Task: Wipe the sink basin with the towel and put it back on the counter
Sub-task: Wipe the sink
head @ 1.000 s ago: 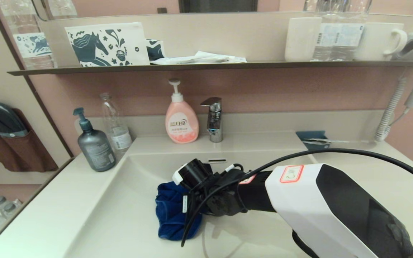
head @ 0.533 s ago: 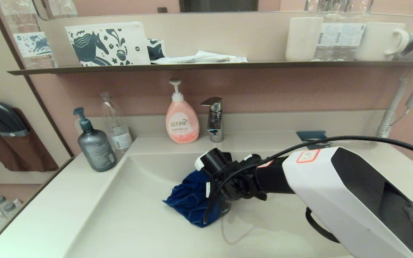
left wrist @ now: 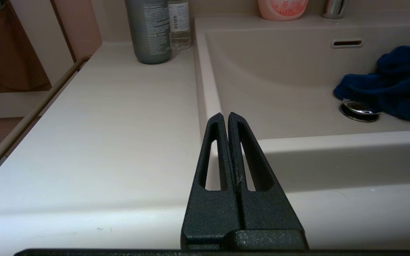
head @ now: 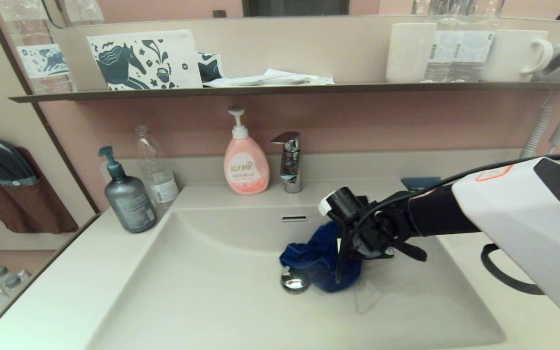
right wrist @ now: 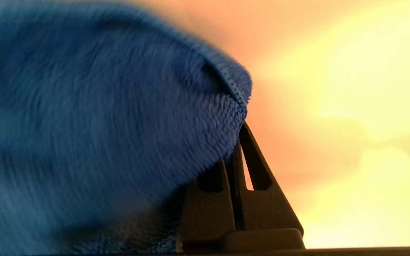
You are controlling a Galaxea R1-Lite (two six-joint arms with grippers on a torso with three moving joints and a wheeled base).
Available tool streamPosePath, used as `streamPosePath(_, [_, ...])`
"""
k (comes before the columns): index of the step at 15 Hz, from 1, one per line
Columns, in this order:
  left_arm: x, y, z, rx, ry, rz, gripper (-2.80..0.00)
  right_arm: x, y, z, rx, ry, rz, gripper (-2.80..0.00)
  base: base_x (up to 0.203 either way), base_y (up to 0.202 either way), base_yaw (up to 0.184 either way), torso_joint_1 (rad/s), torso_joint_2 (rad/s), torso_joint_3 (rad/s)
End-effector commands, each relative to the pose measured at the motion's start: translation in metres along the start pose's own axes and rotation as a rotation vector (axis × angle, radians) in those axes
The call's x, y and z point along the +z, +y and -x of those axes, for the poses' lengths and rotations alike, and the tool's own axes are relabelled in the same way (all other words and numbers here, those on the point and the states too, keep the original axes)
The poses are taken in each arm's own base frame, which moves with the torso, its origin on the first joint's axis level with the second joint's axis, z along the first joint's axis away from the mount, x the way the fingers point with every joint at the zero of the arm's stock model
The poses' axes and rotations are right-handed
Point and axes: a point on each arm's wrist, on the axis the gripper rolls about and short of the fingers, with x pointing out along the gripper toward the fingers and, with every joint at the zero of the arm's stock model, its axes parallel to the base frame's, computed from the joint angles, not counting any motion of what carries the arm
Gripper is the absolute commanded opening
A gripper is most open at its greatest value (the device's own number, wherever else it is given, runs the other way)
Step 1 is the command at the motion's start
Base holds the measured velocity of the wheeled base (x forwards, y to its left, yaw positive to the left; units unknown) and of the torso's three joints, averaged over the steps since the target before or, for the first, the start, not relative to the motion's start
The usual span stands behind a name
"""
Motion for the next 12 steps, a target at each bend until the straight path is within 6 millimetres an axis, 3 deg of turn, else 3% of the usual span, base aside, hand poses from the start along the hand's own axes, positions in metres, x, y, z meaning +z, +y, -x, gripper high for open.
streamPosePath(1, [0.0, 0.0, 0.0, 0.0, 0.001, 0.0, -2.8, 0.006, -0.03, 0.026, -0.08, 0.007, -0.004, -2.8, 0.0, 0.0, 0.0, 0.0, 0.0, 0.0])
streamPosePath(4, [0.0, 0.0, 0.0, 0.001, 0.0, 0.0, -2.8, 0.009, -0.057, 0.063, -0.118, 0.045, 0.008, -2.8, 0.0, 0.0, 0.0, 0.0, 0.0, 0.0])
streamPosePath(7, [0.0, 0.0, 0.0, 0.001, 0.0, 0.0, -2.8, 0.01, -0.071, 0.09, -0.118, 0.052, 0.018, -2.8, 0.0, 0.0, 0.0, 0.0, 0.0, 0.0])
streamPosePath(9, [0.0, 0.0, 0.0, 0.001, 0.001, 0.0, -2.8, 0.001, -0.077, 0.093, -0.165, 0.124, 0.031, -2.8, 0.0, 0.0, 0.0, 0.0, 0.0, 0.0])
streamPosePath(12, [0.0, 0.0, 0.0, 0.001, 0.001, 0.0, -2.8, -0.019, -0.07, 0.068, -0.251, 0.24, 0.039, -2.8, 0.0, 0.0, 0.0, 0.0, 0.0, 0.0])
